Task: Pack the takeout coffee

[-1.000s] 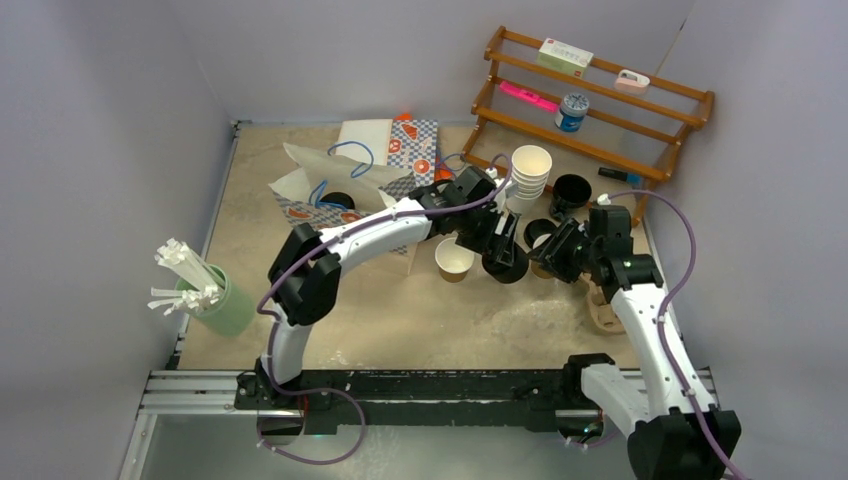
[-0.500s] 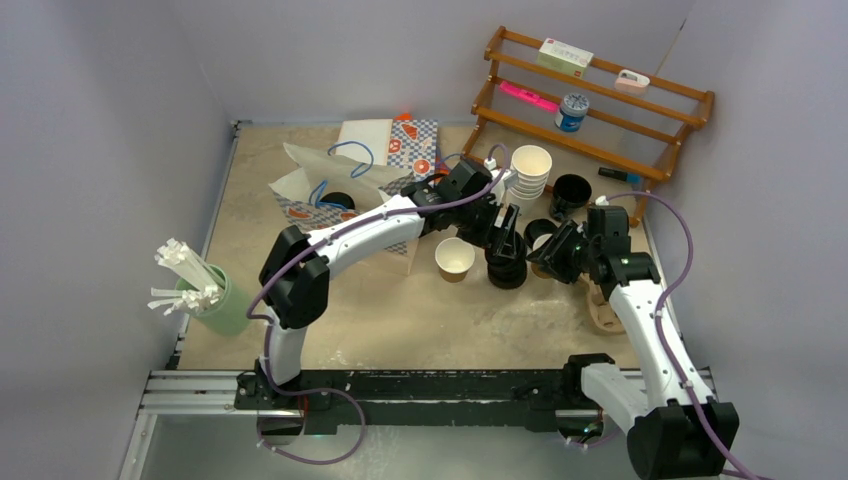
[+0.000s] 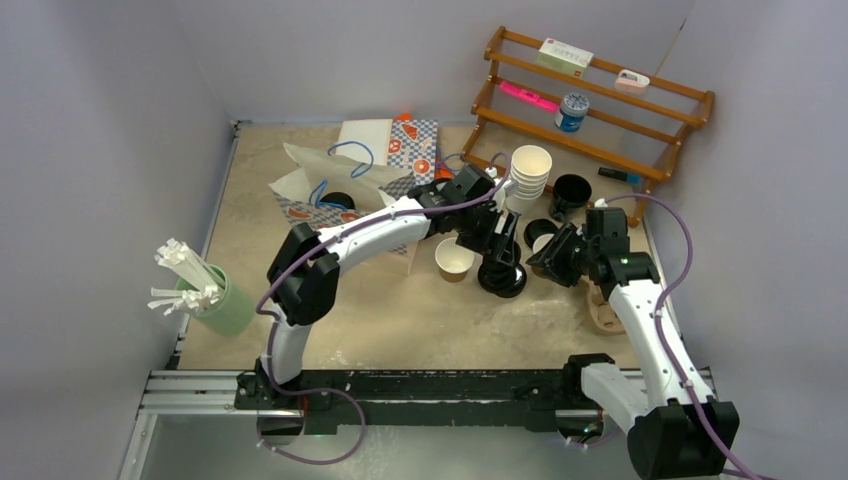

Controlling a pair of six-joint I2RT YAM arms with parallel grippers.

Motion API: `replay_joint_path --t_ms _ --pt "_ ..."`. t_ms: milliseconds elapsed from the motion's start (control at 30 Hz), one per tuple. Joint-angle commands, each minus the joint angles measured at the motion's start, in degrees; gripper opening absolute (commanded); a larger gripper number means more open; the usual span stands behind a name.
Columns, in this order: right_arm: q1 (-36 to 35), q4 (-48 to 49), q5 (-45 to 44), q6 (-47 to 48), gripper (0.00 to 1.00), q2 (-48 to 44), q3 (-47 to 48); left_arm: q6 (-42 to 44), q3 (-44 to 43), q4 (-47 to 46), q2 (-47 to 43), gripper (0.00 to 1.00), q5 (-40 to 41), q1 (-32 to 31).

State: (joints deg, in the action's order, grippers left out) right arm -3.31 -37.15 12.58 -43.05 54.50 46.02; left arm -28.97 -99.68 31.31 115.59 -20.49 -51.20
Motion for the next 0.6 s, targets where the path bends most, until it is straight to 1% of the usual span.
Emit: replay_joint_path --t_ms 0,233,333,433,567 --pt "0.1 -0.9 -1.2 0.7 0.44 -0.7 0.7 -1.1 -1.2 -0.9 0.4 0.31 -1.6 -0.3" --pt "0.1 -2.0 -2.1 1.4 0.44 -0.6 1.4 -1.3 -2.6 -0.6 0.8 0.32 -0.6 -0.3" --pt "0.1 -2.3 -2.0 1.9 0.44 -0.5 1.5 -0.2 -5.0 1.0 -0.2 0.33 1.5 -0.3" --pt "0.1 -1.6 -2.8 4.2 0.44 -0.6 2.6 1.8 -7.9 4.1 -1.8 0.34 5.8 -0.2" --pt "0.1 -0.7 -3.7 5.0 0.45 -0.6 3.5 4.7 -9.7 12.1 -5.4 0.34 14.4 -0.2"
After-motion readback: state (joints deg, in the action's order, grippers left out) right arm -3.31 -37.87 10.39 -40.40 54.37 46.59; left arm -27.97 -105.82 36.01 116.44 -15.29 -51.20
